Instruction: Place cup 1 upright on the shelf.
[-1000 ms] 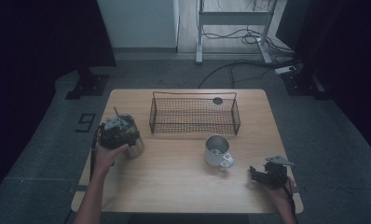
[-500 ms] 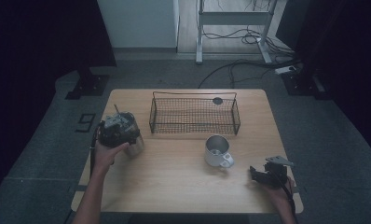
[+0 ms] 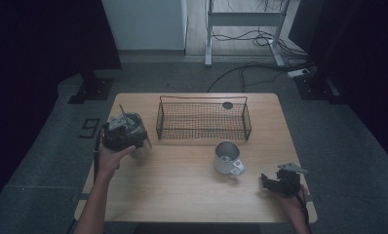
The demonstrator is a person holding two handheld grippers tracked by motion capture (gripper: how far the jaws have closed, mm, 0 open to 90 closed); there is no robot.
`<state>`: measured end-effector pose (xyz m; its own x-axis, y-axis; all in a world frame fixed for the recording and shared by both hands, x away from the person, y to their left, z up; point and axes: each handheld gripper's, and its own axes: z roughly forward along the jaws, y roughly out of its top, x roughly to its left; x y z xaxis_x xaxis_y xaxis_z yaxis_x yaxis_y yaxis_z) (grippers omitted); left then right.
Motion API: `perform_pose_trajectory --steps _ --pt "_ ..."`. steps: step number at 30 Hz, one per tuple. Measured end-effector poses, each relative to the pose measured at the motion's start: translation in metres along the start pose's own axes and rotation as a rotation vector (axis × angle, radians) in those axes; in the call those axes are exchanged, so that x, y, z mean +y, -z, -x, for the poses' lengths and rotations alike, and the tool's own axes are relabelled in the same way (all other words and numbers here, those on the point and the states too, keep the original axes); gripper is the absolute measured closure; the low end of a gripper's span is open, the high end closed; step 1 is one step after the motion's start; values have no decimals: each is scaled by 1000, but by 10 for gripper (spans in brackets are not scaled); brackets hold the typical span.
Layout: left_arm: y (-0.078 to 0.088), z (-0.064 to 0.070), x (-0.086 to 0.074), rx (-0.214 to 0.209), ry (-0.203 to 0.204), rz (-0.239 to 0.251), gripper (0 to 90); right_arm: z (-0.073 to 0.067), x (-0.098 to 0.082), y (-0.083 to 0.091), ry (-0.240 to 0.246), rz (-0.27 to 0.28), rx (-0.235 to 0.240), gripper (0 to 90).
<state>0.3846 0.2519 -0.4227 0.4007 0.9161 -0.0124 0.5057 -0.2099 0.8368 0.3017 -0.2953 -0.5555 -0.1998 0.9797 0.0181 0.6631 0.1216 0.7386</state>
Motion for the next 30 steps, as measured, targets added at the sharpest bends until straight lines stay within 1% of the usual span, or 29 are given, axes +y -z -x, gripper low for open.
perform_pose_trajectory --steps 15,30 --pt "9 9 19 -21 -8 35 42 0 0 0 0 0 0 136" --pt "5 19 30 -32 -26 34 42 0 0 0 1 0 0 136"
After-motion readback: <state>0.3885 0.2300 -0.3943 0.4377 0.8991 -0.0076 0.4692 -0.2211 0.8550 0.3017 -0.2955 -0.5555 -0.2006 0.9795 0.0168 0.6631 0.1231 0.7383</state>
